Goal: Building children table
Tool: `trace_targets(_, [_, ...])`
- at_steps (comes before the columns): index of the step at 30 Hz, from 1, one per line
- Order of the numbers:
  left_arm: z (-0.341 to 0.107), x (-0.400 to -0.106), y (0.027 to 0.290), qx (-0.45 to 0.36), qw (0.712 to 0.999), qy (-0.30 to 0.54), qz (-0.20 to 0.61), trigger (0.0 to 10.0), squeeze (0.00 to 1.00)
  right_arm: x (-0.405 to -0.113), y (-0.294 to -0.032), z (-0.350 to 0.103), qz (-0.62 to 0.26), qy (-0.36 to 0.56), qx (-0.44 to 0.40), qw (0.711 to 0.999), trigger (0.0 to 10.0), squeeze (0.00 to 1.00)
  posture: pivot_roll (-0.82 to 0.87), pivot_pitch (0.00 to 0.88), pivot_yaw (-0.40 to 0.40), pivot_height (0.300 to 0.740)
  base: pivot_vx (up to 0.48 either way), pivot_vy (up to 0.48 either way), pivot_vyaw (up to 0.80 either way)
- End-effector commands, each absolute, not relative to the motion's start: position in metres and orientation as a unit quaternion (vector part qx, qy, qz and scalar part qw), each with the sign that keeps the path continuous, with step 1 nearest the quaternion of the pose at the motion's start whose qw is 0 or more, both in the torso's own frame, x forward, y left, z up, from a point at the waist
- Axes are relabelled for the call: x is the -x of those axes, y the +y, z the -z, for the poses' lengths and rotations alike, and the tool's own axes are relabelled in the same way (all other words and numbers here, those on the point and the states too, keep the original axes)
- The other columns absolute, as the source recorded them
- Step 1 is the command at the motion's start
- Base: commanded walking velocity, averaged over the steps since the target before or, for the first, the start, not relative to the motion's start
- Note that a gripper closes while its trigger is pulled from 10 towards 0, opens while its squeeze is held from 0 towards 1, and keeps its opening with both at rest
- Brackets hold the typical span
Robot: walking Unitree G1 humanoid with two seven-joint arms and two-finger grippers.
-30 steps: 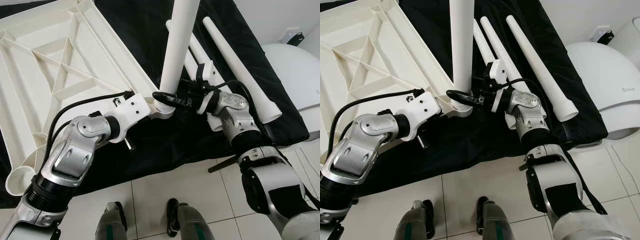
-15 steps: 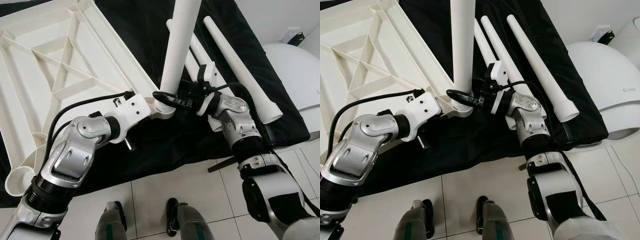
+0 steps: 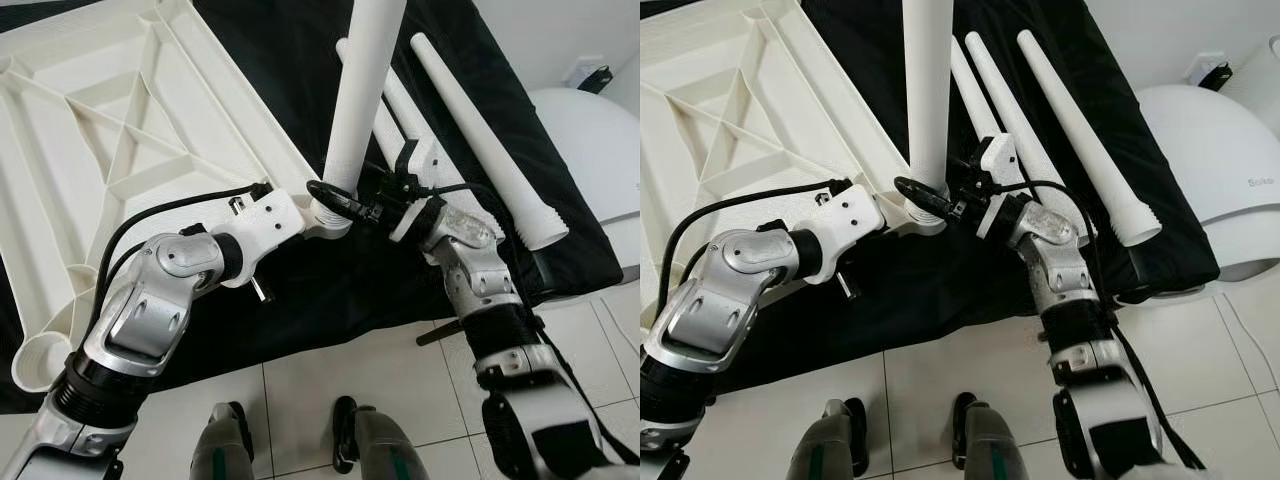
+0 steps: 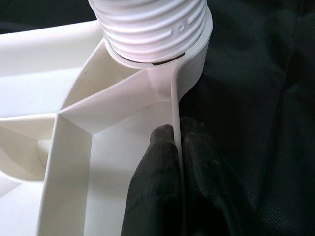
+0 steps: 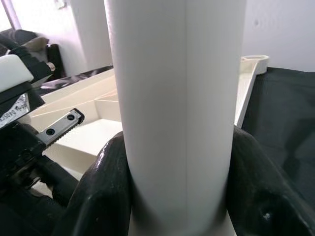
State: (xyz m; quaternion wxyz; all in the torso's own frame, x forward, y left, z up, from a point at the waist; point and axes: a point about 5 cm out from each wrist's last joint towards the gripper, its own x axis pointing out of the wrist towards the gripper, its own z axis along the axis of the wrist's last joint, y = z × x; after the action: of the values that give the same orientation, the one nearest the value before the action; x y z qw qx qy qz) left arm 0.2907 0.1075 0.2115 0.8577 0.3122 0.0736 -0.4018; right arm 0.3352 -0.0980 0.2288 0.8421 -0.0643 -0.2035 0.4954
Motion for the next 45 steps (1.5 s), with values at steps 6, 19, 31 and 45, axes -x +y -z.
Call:
trace_targets(6, [-0.193,-0.301,0.129,-0.325,0.885,0.123,0.308,10.0,0.00,-0.325,-0.097,-0.211,-0.476,-0.178,0.050,0.860,0.0,0.00,0.06,0.283,-0.020,0.740,0.000,0.000,0.00])
trace_targets(19, [-0.193,-0.301,0.128,-0.325,0.886,0.120,0.307,10.0,0.00,-0.309,-0.090,-0.205,-0.417,-0.177,0.030,0.891,0.0,0.00,0.06,0.277,-0.023,0.740,0.000,0.000,0.00])
trace_targets(31, [-0.194,-0.302,0.128,-0.326,0.887,0.118,0.306,10.0,0.00,-0.297,-0.085,-0.199,-0.317,-0.165,0.019,0.934,0.0,0.00,0.06,0.269,-0.022,0.740,0.000,0.000,0.00])
trace_targets(45, [-0.196,-0.304,0.128,-0.325,0.888,0.116,0.304,10.0,0.00,-0.284,-0.077,-0.196,-0.245,-0.158,0.016,0.956,0.0,0.00,0.06,0.274,-0.021,0.740,0.000,0.000,0.00])
